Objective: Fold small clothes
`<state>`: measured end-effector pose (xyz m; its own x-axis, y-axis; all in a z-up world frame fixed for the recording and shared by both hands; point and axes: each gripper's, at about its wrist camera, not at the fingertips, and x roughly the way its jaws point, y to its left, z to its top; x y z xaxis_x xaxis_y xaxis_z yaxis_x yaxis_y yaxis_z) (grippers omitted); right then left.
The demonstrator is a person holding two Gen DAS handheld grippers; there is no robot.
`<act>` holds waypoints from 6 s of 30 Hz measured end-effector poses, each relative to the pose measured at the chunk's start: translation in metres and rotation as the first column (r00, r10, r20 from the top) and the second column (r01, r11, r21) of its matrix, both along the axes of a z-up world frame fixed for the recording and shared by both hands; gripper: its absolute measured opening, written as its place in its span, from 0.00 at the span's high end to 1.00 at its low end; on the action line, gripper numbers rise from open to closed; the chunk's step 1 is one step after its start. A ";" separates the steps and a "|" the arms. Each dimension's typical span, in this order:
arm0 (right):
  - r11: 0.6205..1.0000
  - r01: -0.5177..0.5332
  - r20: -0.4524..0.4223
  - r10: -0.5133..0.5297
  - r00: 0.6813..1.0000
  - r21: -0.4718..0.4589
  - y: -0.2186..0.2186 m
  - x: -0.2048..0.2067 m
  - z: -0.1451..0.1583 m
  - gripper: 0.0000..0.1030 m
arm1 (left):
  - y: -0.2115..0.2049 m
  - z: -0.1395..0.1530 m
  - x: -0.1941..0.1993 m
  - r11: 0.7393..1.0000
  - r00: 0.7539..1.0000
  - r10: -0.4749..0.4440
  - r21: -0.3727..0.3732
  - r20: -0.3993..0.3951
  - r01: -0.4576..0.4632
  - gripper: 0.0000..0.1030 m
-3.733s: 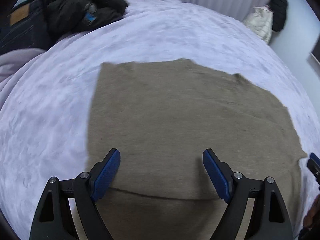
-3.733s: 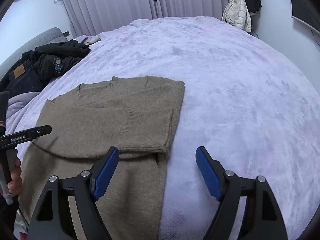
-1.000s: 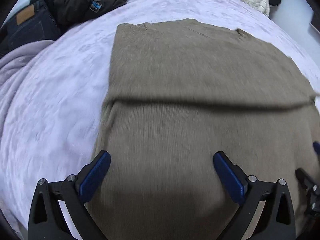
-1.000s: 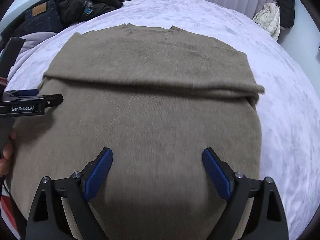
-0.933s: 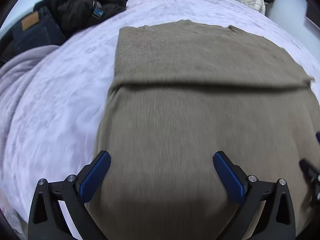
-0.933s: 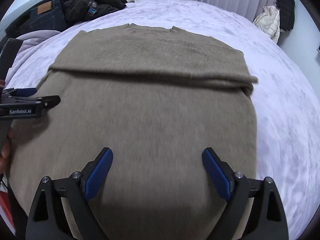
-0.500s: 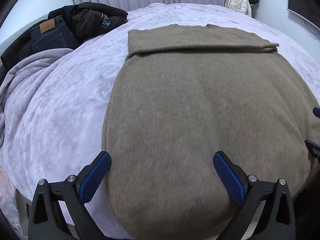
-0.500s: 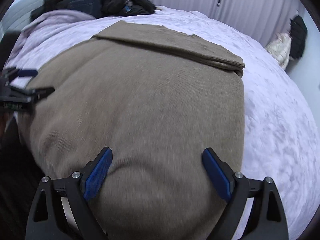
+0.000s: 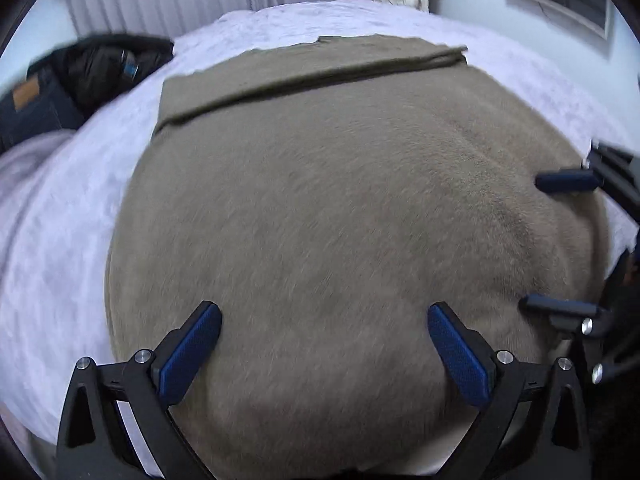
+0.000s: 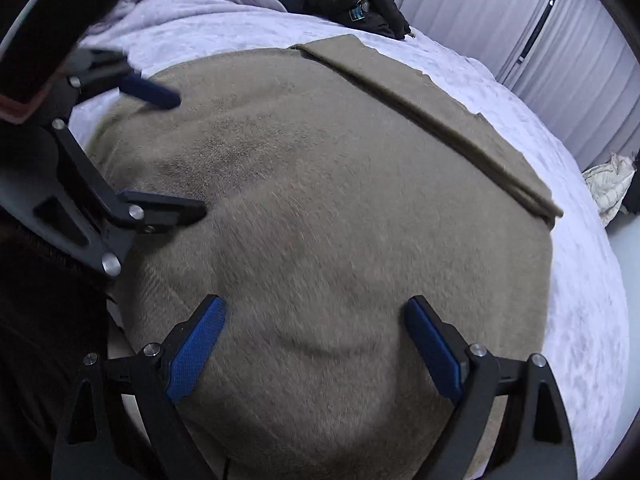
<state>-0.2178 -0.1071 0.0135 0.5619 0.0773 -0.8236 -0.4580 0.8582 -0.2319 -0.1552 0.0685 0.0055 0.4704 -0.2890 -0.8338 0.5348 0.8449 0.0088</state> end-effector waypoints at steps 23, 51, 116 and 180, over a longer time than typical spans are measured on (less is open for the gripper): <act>0.997 -0.017 0.093 0.024 0.995 -0.075 -0.007 -0.024 0.023 0.09 | 0.038 -0.003 -0.011 0.987 0.991 0.133 0.087 -0.012 -0.132 0.00; 0.970 0.190 0.002 -0.193 0.981 0.153 -0.030 0.008 0.014 0.09 | -0.023 0.011 0.009 0.991 0.991 0.135 0.002 -0.026 -0.135 0.00; 0.991 0.110 0.101 -0.118 0.988 0.079 -0.063 -0.045 -0.001 0.09 | 0.026 0.000 -0.034 0.997 0.999 0.043 0.059 0.010 -0.043 0.00; 0.954 0.164 0.021 -0.175 0.984 0.252 -0.077 -0.073 -0.019 0.52 | 0.098 -0.026 -0.037 0.960 0.979 0.142 -0.222 -0.149 -0.172 0.49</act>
<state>-0.2905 -0.1841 -0.0056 0.6186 0.1770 -0.7655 -0.2954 0.9552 -0.0179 -0.1926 0.1664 -0.0206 0.4174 -0.4130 -0.8094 0.3787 0.8888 -0.2582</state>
